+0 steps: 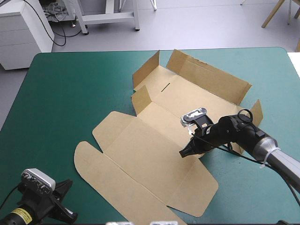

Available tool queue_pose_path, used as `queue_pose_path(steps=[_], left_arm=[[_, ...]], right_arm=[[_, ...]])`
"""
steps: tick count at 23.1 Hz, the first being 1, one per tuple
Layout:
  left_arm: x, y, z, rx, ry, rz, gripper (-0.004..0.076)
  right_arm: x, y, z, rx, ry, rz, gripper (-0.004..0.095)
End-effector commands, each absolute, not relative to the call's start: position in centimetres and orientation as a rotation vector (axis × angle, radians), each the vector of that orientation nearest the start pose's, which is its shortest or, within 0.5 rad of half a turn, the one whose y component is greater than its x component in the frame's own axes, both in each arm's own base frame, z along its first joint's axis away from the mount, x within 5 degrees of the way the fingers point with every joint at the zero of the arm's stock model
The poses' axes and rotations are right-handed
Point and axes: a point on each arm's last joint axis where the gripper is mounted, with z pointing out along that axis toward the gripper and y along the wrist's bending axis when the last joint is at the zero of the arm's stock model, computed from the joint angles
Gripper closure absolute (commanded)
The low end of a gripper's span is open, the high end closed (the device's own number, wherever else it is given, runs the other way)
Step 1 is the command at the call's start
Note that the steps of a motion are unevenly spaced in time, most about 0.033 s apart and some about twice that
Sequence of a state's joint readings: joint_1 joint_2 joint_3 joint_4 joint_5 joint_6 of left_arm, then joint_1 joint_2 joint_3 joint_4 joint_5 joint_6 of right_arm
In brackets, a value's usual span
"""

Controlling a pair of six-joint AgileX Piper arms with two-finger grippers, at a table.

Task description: Fold the box

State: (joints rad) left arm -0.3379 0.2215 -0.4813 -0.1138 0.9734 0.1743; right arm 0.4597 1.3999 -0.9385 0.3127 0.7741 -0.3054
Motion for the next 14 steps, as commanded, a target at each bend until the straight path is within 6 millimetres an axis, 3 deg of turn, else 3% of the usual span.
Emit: queue_pose_path(steps=[1, 14], left_arm=[[3.39, -2.16, 28.57, 0.518, 2.073, -0.253, 0.0734], [3.39, -2.16, 28.57, 0.518, 2.073, -0.253, 0.0734]], right_arm=[[23.46, 13.82, 27.34, -0.761, 2.528, 0.426, 0.0927], [23.12, 13.69, 27.72, -0.762, 2.526, 0.430, 0.0927]])
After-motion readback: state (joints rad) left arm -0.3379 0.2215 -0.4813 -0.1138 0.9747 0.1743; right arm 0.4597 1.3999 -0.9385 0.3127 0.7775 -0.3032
